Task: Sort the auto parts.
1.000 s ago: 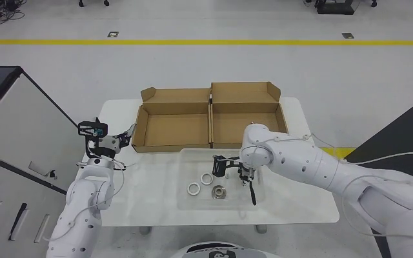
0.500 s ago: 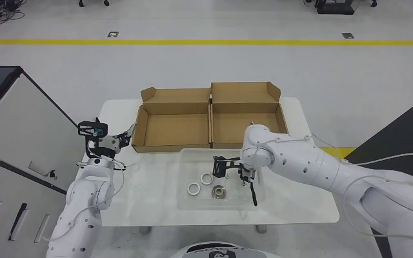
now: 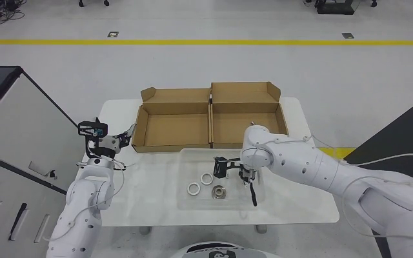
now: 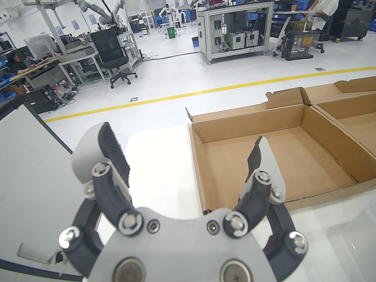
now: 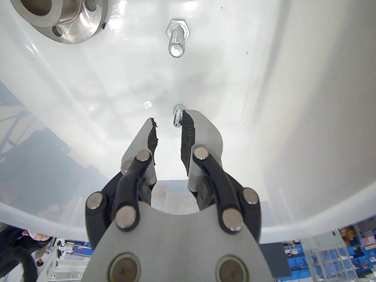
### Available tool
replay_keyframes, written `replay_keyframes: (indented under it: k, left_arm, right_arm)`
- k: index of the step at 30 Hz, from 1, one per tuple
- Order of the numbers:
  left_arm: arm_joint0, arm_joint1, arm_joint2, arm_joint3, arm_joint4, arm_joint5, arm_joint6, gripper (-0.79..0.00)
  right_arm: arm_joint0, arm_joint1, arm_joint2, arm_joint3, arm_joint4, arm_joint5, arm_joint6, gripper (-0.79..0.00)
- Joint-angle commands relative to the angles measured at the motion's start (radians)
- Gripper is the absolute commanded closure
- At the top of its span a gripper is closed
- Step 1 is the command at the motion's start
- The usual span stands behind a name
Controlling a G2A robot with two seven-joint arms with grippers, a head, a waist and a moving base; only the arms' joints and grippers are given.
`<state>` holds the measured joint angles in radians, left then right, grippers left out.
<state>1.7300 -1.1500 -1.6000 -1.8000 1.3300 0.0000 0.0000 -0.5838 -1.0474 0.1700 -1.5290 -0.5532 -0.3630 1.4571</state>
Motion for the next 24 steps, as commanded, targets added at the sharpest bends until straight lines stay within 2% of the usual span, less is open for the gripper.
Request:
replay_keyframes:
  k: [1, 5, 10, 13, 24]
  left_arm:
    - [0.000, 0.000, 0.000, 0.000, 0.000, 0.000, 0.000, -0.785]
    - [0.000, 0.000, 0.000, 0.000, 0.000, 0.000, 0.000, -0.785]
    - [0.000, 0.000, 0.000, 0.000, 0.000, 0.000, 0.000, -0.785]
    - [0.000, 0.000, 0.000, 0.000, 0.000, 0.000, 0.000, -0.785]
    - [0.000, 0.000, 0.000, 0.000, 0.000, 0.000, 0.000, -0.785]
  right_arm:
    - [0.000, -0.002, 0.000, 0.003, -0.001, 0.003, 0.003, -0.108]
    - [0.001, -0.005, 0.000, 0.007, -0.001, 0.006, 0.006, 0.000]
    - [0.001, -0.009, 0.000, 0.012, 0.003, 0.007, 0.007, 0.000]
    - [0.003, -0.010, 0.000, 0.009, 0.003, 0.005, 0.005, -0.083]
    - [0.003, -0.013, 0.000, 0.004, 0.001, 0.003, 0.003, -0.203]
